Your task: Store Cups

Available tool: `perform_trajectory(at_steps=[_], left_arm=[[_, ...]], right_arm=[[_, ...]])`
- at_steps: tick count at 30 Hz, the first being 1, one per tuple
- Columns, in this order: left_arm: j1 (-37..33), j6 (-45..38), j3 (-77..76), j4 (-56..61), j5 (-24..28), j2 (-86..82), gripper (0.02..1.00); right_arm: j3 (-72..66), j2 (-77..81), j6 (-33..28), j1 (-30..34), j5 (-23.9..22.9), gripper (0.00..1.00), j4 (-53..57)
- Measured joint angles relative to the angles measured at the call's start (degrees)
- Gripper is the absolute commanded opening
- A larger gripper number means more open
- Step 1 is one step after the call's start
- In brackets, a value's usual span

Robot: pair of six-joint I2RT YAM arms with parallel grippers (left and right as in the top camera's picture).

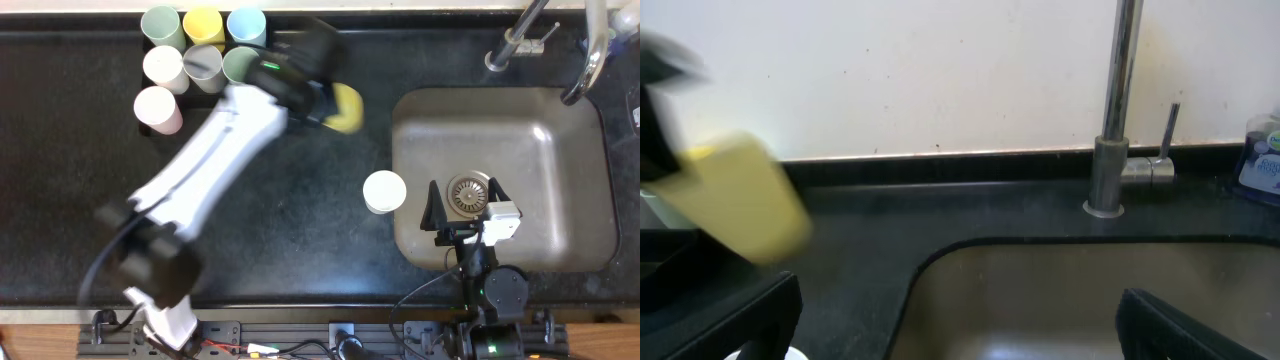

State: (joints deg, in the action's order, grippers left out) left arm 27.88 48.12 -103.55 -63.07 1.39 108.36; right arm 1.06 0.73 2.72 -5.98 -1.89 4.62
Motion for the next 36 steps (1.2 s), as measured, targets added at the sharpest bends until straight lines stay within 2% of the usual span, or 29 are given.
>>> perform_trajectory(at_steps=[6,11,17,24,36], left_arm=[[-16.8,4.9,-0.1,-11.5,-1.9,-7.3,0.036],[-22.9,9.0,3.6,-11.7,-3.2,-8.0,0.036],[-24.6,16.6,10.1,-7.5,-4.0,-8.0,0.036],[-24.6,26.7,10.6,-7.1,-5.9,-8.0,0.036],[-24.6,31.3,10.6,-7.1,-6.5,-5.7,0.036]], right_arm=[[0.0,0.0,0.0,0.0,0.0,0.998,0.0],[0.0,0.0,0.0,0.0,0.0,0.998,0.0],[0.0,0.0,0.0,0.0,0.0,0.996,0.0],[0.0,0.0,0.0,0.0,0.0,0.998,0.0],[0.0,0.0,0.0,0.0,0.0,0.996,0.0]])
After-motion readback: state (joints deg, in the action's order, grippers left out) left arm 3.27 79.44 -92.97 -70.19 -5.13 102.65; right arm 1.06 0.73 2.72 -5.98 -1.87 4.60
